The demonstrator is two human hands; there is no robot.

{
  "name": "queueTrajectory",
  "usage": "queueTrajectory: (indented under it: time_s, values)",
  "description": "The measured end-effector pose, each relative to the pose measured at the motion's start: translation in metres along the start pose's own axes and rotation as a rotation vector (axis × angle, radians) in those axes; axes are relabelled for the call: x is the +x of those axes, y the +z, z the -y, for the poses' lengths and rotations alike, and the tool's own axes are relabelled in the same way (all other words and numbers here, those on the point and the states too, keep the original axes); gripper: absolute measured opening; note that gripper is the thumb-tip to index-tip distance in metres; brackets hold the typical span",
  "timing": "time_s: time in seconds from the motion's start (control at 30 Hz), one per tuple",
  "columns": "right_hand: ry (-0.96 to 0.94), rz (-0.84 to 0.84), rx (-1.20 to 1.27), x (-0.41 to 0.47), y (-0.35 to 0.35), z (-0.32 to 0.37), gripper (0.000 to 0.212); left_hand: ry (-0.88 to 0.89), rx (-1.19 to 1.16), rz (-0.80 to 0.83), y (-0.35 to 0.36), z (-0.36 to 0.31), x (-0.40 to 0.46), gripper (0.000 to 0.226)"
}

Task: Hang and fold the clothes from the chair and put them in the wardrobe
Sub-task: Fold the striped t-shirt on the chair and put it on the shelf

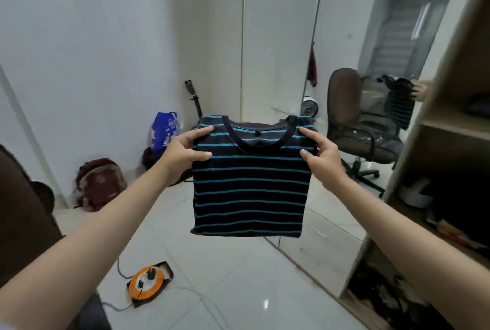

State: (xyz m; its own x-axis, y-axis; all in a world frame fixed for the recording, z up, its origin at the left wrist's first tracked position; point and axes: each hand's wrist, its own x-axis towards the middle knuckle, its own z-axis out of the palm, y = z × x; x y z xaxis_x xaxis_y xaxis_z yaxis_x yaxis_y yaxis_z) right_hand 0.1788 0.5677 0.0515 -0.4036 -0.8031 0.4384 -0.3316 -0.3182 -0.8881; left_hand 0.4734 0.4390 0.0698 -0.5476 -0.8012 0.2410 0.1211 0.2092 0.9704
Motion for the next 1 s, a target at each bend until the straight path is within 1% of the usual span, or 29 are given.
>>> queueTrajectory:
  time_s: [0.1, 0.23, 0.37, 0.5, 0.73, 1.0]
  values:
    - [-0.036, -0.085, -0.082, 0.011, -0.079, -0.005, 0.053, 0.048, 0.005, 0.105, 0.070, 0.002, 0.044, 0.064]
    - [-0.050, -0.196, -0.180, 0.013, -0.177, -0.010, 0.053, 0.113, -0.011, 0.207, 0.168, 0.005, 0.094, 0.069]
    - [-0.071, -0.320, -0.293, 0.013, -0.262, -0.006, 0.053, 0.150, -0.045, 0.280, 0.261, 0.003, 0.139, 0.069]
    - [-0.089, -0.428, -0.391, 0.015, -0.335, 0.001, 0.061, 0.221, -0.027, 0.366, 0.336, -0.006, 0.180, 0.067]
    - [-0.120, -0.592, -0.582, 0.032, -0.423, 0.022, 0.061, 0.320, -0.044, 0.415, 0.444, -0.023, 0.251, 0.059]
    - [-0.109, -0.728, -0.764, 0.085, -0.514, 0.031, 0.059, 0.469, -0.048, 0.567, 0.551, -0.037, 0.346, 0.058]
